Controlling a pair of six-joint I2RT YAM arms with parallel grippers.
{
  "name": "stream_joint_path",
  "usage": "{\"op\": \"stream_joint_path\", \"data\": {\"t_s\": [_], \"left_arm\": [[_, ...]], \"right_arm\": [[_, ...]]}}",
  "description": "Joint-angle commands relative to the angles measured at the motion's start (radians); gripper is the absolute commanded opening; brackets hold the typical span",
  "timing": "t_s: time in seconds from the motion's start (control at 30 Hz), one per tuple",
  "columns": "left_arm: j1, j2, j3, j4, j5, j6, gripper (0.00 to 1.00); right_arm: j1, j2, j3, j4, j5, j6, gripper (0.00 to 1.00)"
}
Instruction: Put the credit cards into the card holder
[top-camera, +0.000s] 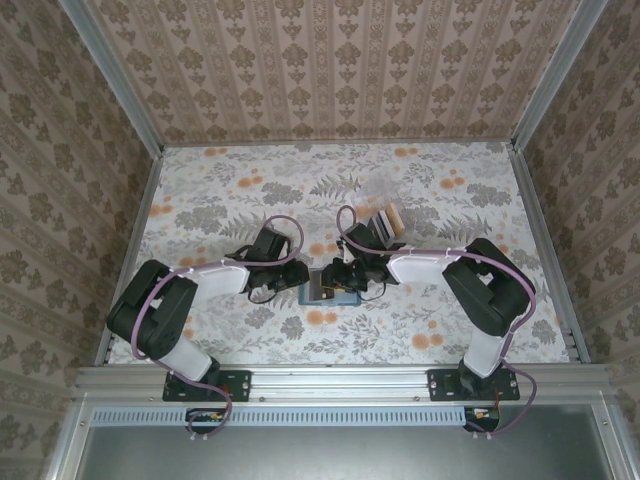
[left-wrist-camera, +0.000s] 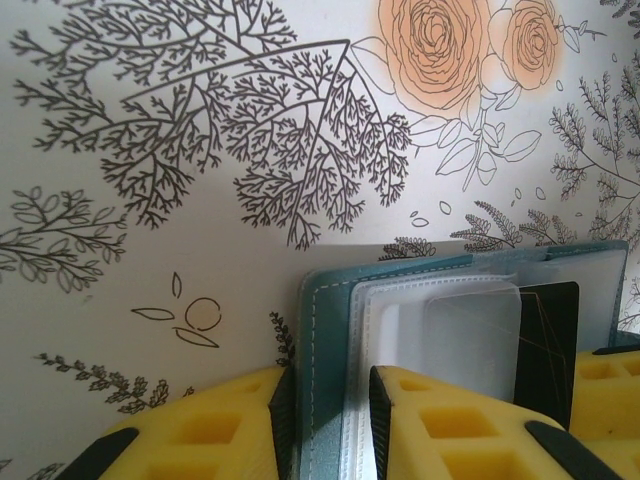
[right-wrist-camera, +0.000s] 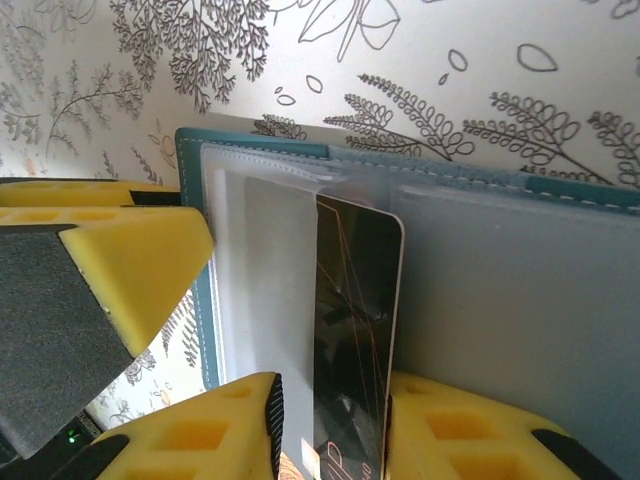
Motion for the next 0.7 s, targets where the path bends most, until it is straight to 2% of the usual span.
{"op": "stream_joint_path", "data": {"t_s": [0.0,0.17,0.33,0.67], "left_arm": [[-0.019,0.023,0.001,-0.02,0.017,0.005,0.29],[-0.019,0.023,0.001,-0.022,0.017,0.006,0.29],[-0.019,0.022,-0.001,-0.017,0.021,0.009,0.29],[-0.019,0.019,-0.006,-0.005,0.026,-0.002,0.29]], "right_arm": [[0.005,-0.009,0.037,-0.118,0.058,-0.038,0.33],[0.012,-0.007,0.063,-0.169,0.081,-0.057,0.33],[0.015,0.009,0.074,-0.168,0.072,-0.058,0.2],[0.038,0.056,0.104,-0.098,-0.007,-0.035,0.19]]}}
